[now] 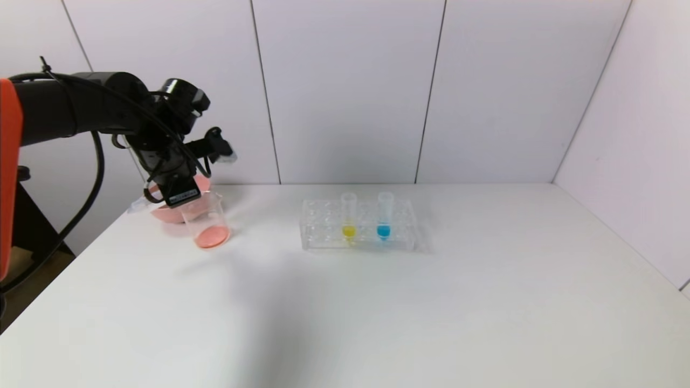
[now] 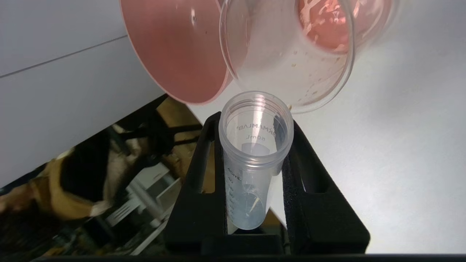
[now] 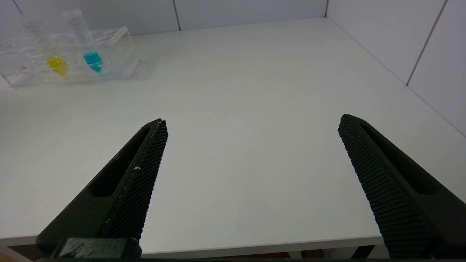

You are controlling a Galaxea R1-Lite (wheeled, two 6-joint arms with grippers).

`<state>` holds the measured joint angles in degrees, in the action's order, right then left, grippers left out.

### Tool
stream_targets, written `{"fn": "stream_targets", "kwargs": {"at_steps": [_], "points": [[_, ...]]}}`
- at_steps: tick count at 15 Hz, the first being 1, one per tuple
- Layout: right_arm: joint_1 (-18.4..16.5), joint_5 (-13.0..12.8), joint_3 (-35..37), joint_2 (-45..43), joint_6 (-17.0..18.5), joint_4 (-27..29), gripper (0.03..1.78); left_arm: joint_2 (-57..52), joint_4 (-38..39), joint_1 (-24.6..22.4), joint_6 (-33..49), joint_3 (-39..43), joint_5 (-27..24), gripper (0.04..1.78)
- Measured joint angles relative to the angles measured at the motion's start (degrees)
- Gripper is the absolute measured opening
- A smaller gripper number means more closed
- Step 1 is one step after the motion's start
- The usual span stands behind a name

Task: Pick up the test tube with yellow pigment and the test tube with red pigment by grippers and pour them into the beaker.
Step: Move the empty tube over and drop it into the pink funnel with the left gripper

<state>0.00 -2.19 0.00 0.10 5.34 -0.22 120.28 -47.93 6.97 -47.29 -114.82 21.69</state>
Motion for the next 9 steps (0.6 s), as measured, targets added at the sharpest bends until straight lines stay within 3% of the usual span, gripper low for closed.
{"fn": "stream_targets", "kwargs": {"at_steps": [3,6,9], "points": [[0.00,0.00,0.00,0.00,0.00,-0.02,1.71,-4.16,3.84,-4.74,10.08,1.27,-11.82,0.45],[0.00,0.00,0.00,0.00,0.00,-0.02,1.71,-8.05,14.03,-6.67,22.74,6.31,-13.45,0.45],[0.00,0.00,0.00,0.00,0.00,-0.02,1.71,-13.14,27.82,-8.13,32.49,16.35,-13.26,0.45]]}}
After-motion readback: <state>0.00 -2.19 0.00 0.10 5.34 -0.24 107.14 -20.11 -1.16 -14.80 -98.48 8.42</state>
